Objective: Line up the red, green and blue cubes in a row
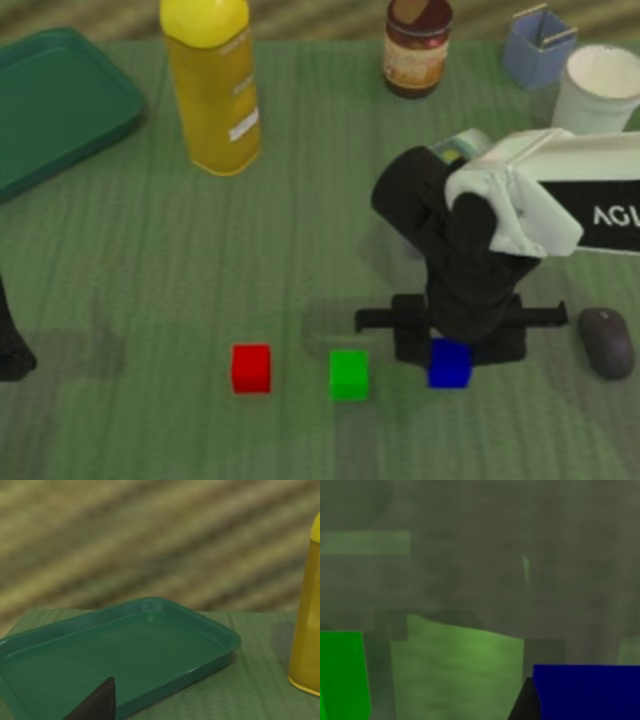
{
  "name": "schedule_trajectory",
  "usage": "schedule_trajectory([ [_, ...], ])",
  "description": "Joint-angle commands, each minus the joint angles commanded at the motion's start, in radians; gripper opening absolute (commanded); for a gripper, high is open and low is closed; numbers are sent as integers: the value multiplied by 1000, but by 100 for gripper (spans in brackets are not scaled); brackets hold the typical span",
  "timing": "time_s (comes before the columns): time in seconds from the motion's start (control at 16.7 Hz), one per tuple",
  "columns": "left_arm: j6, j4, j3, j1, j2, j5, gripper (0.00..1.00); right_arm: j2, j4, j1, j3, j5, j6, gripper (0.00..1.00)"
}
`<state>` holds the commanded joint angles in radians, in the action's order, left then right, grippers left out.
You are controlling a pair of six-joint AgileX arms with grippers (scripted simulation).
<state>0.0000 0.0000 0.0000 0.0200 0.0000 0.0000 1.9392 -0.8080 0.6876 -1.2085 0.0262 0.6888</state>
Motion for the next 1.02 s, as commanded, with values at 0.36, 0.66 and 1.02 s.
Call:
schedule_trajectory([
  [0.36, 0, 0, 0, 0, 0, 0, 100, 0, 0, 0, 0, 0, 0, 30],
  [0.66, 0, 0, 0, 0, 0, 0, 100, 0, 0, 0, 0, 0, 0, 68],
  [1.02, 0, 0, 0, 0, 0, 0, 100, 0, 0, 0, 0, 0, 0, 100],
])
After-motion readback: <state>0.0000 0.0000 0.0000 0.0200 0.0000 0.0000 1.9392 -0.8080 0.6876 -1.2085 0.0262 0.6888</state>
